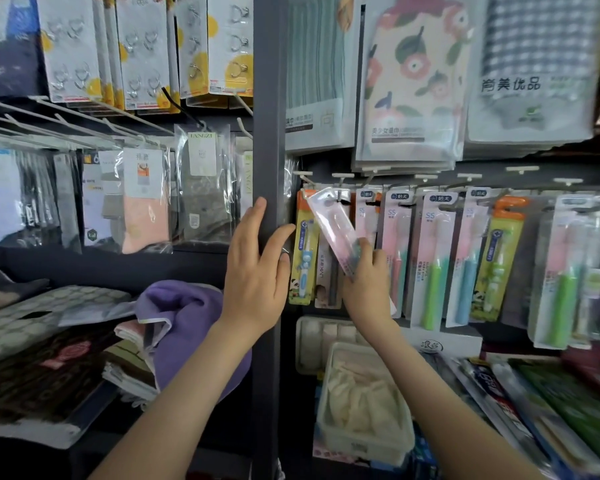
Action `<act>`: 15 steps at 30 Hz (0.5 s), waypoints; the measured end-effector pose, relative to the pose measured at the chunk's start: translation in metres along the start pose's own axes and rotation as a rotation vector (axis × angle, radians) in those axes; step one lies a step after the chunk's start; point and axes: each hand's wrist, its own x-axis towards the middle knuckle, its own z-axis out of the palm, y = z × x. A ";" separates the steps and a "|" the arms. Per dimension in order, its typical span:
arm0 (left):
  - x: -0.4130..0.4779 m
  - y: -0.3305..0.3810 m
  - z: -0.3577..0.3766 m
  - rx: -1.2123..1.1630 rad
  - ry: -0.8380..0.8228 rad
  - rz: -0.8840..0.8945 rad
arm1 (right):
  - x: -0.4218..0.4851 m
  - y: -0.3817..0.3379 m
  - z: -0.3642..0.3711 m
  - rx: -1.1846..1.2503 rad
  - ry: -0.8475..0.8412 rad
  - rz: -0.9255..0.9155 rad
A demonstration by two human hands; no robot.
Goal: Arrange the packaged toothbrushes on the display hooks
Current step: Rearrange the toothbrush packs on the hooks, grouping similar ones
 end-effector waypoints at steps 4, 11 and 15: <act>0.000 0.002 -0.002 0.053 -0.010 0.009 | -0.010 -0.002 -0.011 -0.039 -0.098 -0.022; -0.024 0.023 0.000 0.215 -0.011 -0.042 | -0.054 0.037 -0.042 -0.024 -0.279 0.006; -0.052 0.041 0.006 0.318 -0.097 0.022 | -0.071 0.081 -0.063 -0.232 -0.506 0.106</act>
